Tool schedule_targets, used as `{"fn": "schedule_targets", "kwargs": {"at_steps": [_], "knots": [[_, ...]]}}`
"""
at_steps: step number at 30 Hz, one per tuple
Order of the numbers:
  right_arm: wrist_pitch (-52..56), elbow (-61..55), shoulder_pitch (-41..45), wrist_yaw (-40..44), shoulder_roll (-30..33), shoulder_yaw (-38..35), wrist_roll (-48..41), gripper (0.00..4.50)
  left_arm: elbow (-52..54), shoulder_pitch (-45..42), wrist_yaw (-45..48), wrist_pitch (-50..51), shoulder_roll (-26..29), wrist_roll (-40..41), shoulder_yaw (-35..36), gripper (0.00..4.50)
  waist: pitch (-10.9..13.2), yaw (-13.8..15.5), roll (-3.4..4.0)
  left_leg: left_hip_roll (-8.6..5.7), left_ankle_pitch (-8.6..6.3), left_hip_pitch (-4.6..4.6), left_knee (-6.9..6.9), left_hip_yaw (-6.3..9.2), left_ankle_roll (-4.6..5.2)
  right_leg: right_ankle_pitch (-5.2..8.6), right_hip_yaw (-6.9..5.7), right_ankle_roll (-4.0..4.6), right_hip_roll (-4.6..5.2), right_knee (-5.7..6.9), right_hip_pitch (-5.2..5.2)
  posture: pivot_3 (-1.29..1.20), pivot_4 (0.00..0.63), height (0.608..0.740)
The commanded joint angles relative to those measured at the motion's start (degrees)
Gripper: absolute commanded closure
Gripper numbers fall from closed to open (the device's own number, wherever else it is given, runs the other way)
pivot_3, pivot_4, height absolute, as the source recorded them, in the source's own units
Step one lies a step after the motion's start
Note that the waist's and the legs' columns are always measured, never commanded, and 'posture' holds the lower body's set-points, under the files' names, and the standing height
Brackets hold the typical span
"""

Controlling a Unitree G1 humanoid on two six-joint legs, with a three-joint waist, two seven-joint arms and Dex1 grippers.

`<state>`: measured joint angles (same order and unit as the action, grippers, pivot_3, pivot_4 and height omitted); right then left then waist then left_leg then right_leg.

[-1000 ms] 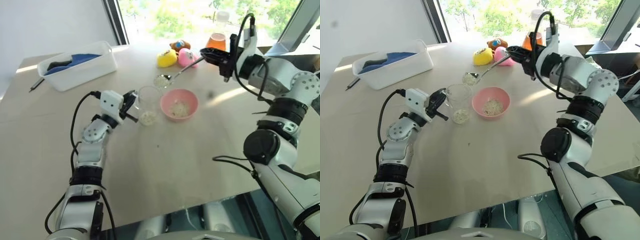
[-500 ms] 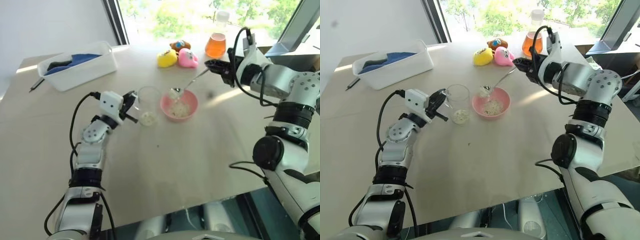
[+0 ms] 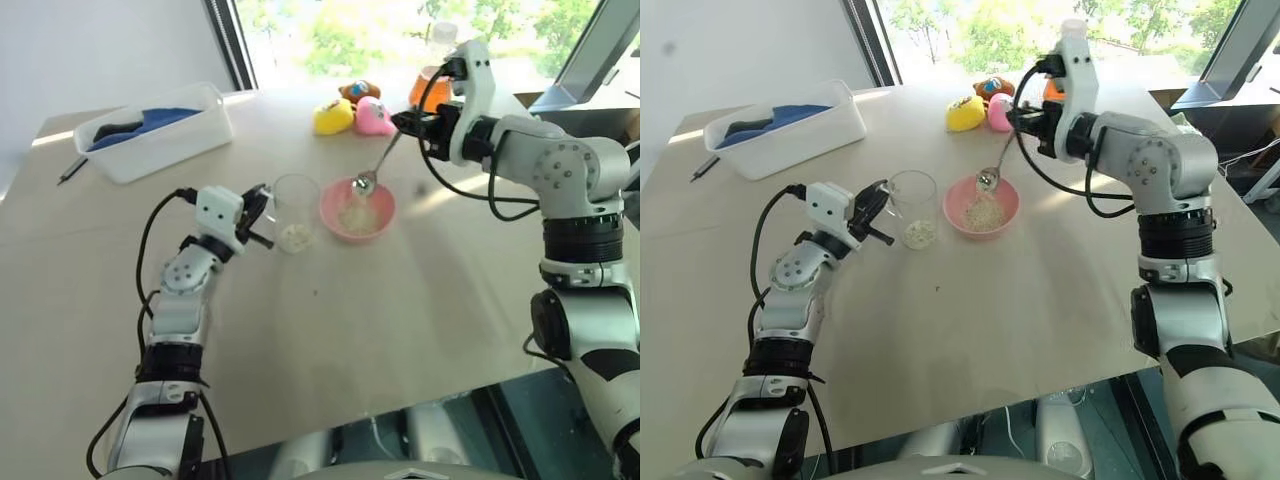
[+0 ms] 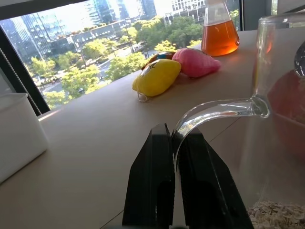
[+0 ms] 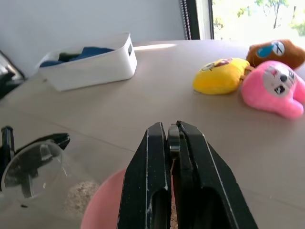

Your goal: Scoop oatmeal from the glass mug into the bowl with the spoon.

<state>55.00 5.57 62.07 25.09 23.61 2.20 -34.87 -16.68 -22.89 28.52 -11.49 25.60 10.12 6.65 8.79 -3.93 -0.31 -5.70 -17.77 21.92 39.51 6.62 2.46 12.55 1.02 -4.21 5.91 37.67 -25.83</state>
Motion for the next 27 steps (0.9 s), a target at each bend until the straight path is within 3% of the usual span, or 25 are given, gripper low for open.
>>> {"fn": "schedule_targets", "kwargs": {"at_steps": [1, 4, 7, 14, 20, 27], "knots": [[-5.51, -7.30, -0.42, 5.54, 2.38, 4.54, 4.26, 4.50, 1.37, 0.59, -0.38, 0.08, 0.41, -0.04, 1.18, 4.47, 0.00, 0.13, -0.01, -0.01, 0.00, 0.00, 0.00, 0.00, 0.00, 0.00, 0.00, 0.00, 0.00, 0.00, 0.00, 0.00, 0.150, 0.740], [-10.15, -10.35, -1.62, 10.04, 4.82, 9.03, 8.67, 4.50, 1.10, 0.54, -0.53, -0.09, 0.30, -0.05, 1.09, 4.47, -0.01, 0.16, -0.01, -0.02, 0.00, 0.00, 0.02, 0.01, 0.00, 0.00, -0.04, 0.00, 0.00, -0.02, 0.01, 0.00, 0.150, 0.740], [-10.39, -10.03, -2.23, 10.91, 4.79, 8.41, 9.38, 4.50, 0.66, 0.39, -0.63, -0.30, 0.13, -0.15, 0.96, 4.47, -0.01, 0.16, -0.01, -0.02, 0.00, -0.01, 0.03, 0.00, 0.00, 0.00, -0.04, 0.00, 0.00, -0.01, 0.02, 0.00, 0.150, 0.740], [1.52, -1.18, 2.24, 3.38, -1.83, -7.03, 0.40, 4.50, 0.31, 0.34, -0.15, -0.11, -0.20, 0.60, 1.09, 4.47, -0.01, 0.40, -0.02, -0.02, 0.00, -0.01, 0.04, 0.01, 0.00, 0.00, -0.03, 0.00, -0.01, -0.01, 0.03, 0.00, 0.150, 0.740], [13.24, 1.27, 10.52, -6.72, -11.32, -21.60, -12.09, 4.50, 0.52, 0.49, 1.56, 1.55, -0.38, 2.37, 1.21, 4.47, 0.00, 0.10, 0.00, 0.00, 0.00, -0.01, -0.02, 0.04, 0.00, 0.00, -0.01, 0.00, 0.00, 0.04, -0.04, 0.00, 0.150, 0.740], [18.38, -3.54, 7.25, -12.54, -18.41, -21.13, -16.36, 4.50, 0.66, 0.94, 1.67, 1.72, -0.45, 2.39, 1.30, 4.47, -0.04, 0.23, -0.05, -0.06, 0.00, -0.01, 0.02, 0.08, 0.00, 0.00, -0.07, 0.00, 0.01, 0.09, 0.04, 0.00, 0.150, 0.740]]}}
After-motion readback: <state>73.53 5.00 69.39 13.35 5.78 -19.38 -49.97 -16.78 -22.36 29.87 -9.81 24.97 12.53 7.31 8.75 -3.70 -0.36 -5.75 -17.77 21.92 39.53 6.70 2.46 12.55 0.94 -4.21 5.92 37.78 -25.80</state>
